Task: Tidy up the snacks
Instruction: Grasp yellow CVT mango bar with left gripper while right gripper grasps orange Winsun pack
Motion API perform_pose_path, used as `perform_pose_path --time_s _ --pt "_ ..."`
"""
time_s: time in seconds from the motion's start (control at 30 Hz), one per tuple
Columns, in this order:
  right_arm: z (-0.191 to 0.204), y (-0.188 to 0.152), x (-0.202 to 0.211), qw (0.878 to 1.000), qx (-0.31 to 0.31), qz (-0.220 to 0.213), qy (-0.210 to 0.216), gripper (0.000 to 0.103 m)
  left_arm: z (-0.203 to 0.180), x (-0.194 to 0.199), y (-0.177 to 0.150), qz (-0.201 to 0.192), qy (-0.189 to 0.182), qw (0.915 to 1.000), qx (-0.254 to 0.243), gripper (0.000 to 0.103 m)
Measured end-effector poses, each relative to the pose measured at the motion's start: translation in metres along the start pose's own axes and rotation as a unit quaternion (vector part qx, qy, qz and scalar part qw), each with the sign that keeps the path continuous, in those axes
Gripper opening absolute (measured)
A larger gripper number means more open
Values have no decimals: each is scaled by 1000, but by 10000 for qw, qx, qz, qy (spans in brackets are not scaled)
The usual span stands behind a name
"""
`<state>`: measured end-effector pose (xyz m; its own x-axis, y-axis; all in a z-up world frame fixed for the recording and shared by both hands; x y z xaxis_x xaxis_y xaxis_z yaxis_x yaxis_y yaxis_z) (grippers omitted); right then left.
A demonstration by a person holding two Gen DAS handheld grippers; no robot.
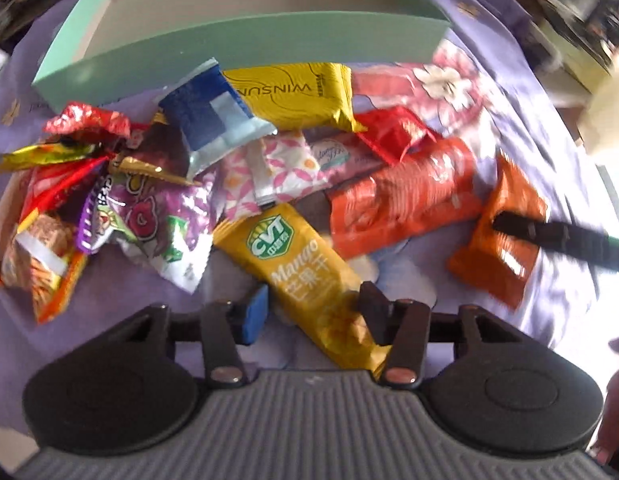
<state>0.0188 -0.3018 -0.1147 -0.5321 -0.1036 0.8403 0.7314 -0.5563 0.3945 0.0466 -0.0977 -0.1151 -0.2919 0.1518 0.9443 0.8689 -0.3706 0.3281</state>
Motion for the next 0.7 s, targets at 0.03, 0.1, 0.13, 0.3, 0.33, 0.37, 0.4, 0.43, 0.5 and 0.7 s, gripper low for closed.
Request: perform_pose_path --time_s 0.03,0.1,0.13,0.3,0.33,0.37,0.4,0.43,0.5,0.7 --pt "5 -1 -2 10000 43 -18 -30 64 3 1 -3 -7 -16 10000 -70 49" --pt "12 -4 -5 9998 130 -50 -114 71 12 4 -11 -24 -40 9999 -111 50" --pt "15 -6 -7 9996 196 -91 -171 71 17 5 -15 -28 -55 9999 -93 50" --pt "28 -19 -5 9955 801 -313 -394 63 36 9 -23 30 -121 9995 287 58" --pt "27 -22 -3 9954 834 -294 -367 62 33 9 -21 -11 -147 9994 302 58" --pt "25 -24 -1 9953 857 -267 -358 62 30 8 -18 -44 -192 9993 319 59" --pt "24 -26 0 9953 857 -264 -360 62 29 9 -17 -64 -265 9991 330 61" --pt "22 -27 2 9954 855 -252 -342 62 28 11 -16 -73 -326 9989 328 64" --pt "19 -31 5 9954 895 -179 -293 62 18 7 -11 -69 -351 9990 253 69" --pt "14 -34 11 9958 776 -115 -461 71 8 3 -13 -282 -138 9995 -39 35"
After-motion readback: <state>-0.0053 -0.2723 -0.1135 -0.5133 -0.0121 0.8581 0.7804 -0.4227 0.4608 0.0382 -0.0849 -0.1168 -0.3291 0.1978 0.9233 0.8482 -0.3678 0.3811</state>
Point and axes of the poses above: each gripper's, at about its wrist camera, not at the fingertips, and x roughly against the way its jaws point, z to its left, y to its top, the point moved 2 cm from there along -x, roughly the way its jaws point, and after that the axes turned 9 degrees about -x, right-handed, at the moved point
